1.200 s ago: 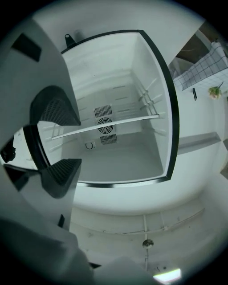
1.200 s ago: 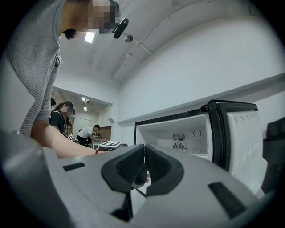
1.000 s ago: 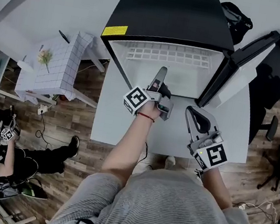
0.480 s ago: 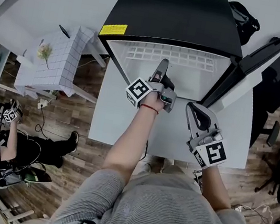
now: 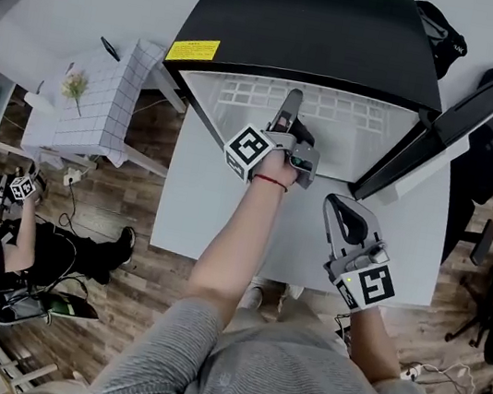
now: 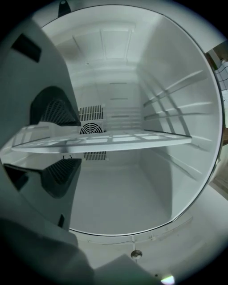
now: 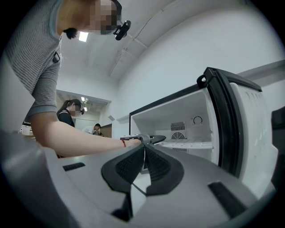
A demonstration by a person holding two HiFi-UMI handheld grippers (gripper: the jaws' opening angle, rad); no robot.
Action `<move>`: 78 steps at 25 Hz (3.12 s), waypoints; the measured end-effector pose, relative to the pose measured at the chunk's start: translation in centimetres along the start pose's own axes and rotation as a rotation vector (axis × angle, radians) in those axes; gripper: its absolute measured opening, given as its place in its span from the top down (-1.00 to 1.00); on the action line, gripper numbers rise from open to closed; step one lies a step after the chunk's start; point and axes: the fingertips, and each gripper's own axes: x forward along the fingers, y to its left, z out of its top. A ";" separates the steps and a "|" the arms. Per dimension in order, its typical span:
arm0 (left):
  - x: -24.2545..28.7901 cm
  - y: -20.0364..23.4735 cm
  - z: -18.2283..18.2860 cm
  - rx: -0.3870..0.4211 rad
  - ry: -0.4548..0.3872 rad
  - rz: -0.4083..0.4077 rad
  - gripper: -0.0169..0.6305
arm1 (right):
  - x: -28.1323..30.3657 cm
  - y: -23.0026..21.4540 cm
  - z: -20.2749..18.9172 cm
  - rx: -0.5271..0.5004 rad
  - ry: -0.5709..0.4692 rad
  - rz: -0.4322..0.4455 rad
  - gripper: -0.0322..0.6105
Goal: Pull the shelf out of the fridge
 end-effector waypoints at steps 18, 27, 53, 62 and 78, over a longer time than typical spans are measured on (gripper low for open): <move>2.9 1.1 1.0 -0.024 -0.078 0.053 0.50 | -1.2 -0.5 -2.6 0.037 0.032 -0.040 0.86; 3.1 0.6 1.2 -0.032 -0.070 0.014 0.82 | 0.7 -2.2 -2.2 -0.059 0.010 -0.068 0.86; 2.7 0.8 0.9 -0.090 -0.096 0.003 0.84 | 3.4 -5.1 -2.0 -0.055 -0.007 -0.164 0.86; 2.5 1.0 0.9 -0.100 -0.099 0.012 0.84 | 3.4 -4.8 -1.8 -0.052 -0.004 -0.176 0.86; 0.5 0.6 0.5 -0.113 -0.104 0.025 0.86 | 2.3 -3.8 -0.6 -0.061 -0.008 -0.210 0.86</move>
